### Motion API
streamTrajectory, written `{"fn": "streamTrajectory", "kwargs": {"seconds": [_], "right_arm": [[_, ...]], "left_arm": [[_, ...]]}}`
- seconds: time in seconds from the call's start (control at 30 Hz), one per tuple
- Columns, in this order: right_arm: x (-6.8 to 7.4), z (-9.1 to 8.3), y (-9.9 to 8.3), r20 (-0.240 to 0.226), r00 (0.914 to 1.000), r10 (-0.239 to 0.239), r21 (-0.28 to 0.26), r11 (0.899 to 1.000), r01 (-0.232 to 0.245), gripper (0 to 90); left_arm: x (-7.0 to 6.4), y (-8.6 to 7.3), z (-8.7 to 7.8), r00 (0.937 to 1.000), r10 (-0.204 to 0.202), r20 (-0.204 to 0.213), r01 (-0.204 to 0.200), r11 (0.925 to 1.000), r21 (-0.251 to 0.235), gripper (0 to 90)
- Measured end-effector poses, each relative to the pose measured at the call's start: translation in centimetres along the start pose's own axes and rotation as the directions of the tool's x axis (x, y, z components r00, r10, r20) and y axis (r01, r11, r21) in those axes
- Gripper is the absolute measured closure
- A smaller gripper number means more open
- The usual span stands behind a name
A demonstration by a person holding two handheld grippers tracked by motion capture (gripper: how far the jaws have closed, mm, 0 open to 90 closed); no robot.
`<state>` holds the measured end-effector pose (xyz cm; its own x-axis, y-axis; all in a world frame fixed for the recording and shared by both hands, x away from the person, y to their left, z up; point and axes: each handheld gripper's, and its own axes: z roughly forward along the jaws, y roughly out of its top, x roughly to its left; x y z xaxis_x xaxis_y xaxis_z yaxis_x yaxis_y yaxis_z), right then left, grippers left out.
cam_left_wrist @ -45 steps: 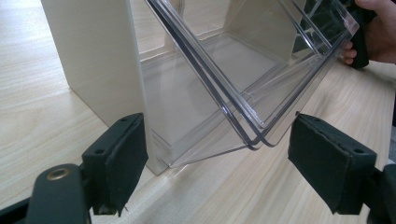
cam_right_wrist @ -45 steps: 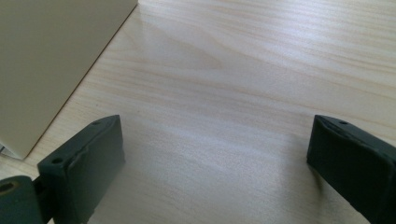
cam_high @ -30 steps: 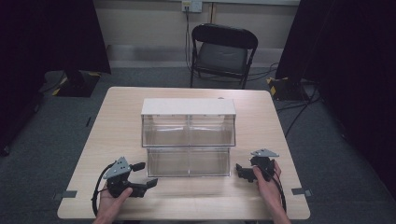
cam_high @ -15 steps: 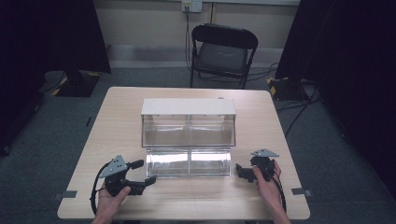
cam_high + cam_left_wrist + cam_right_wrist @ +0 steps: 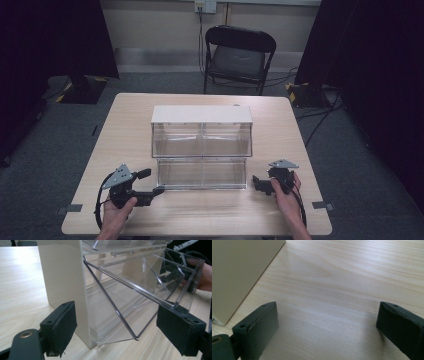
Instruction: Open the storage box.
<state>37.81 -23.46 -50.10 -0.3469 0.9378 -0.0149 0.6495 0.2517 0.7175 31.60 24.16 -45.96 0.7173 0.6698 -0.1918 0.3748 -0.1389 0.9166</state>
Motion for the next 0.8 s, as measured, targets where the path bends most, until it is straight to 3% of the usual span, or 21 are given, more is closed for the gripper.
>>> {"fn": "streamTrajectory", "kwargs": {"seconds": [0.57,0.8], "right_arm": [[0.0,0.0,0.0,0.0,1.0,0.0,0.0,1.0,0.0,3.2],[0.0,0.0,0.0,0.0,1.0,0.0,0.0,1.0,0.0,3.2]], "left_arm": [[0.27,0.45,0.09,0.9992,-0.016,-0.037,0.015,0.9997,-0.02,16.9],[0.31,0.7,0.3,0.9994,-0.01,-0.034,0.009,0.9997,-0.025,17.1]]}}
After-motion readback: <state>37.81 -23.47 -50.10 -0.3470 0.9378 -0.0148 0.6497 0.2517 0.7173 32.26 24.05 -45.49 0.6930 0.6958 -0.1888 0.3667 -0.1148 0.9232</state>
